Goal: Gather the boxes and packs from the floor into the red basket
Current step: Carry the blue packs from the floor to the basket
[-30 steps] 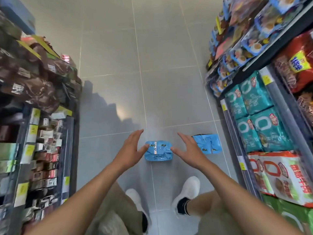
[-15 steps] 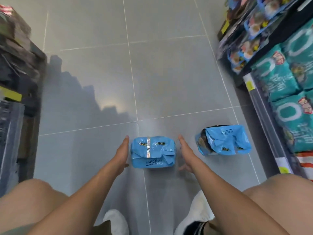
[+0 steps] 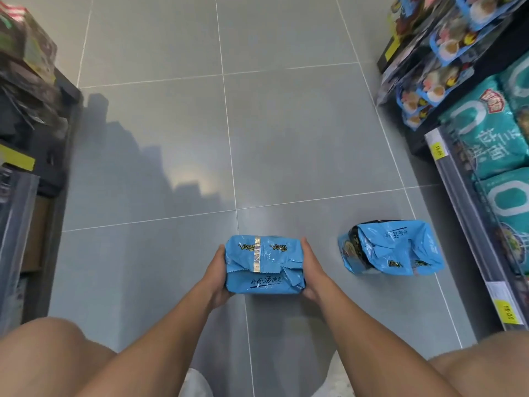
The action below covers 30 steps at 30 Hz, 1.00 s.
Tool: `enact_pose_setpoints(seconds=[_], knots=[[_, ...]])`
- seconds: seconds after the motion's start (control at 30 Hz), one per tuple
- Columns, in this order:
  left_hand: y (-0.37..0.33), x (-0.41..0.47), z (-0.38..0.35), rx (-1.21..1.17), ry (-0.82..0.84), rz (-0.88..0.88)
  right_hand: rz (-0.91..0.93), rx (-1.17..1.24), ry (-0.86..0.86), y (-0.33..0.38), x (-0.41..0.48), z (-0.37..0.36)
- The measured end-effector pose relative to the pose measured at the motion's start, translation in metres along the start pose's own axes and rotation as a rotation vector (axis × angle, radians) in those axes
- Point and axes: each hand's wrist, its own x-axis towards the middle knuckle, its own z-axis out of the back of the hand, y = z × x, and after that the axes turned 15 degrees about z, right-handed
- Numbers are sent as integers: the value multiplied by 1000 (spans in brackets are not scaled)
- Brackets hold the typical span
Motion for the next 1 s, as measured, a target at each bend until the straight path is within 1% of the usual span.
enact_pose_setpoints(seconds=[0.1,0.27,0.43,0.63,0.8,0.9,1.0], knots=[[0,-31,-8,15,-8,-3,-14,11,-7,14,-25,-3],[-1,-123,-18,3,2,-2,-36,16,0,60,-97,-15],[-4,-249,-37,6,40,-11,-67,20,67,125,-194,-29],[-16,-435,-63,64,103,-42,-99,12,112,230,-341,-55],[-22,-577,-72,96,110,-80,-63,-14,187,306,-452,-80],[-19,-632,-69,107,116,-94,-47,-62,196,330,-499,-90],[-17,-659,-67,108,70,-119,-29,-62,224,346,-527,-89]])
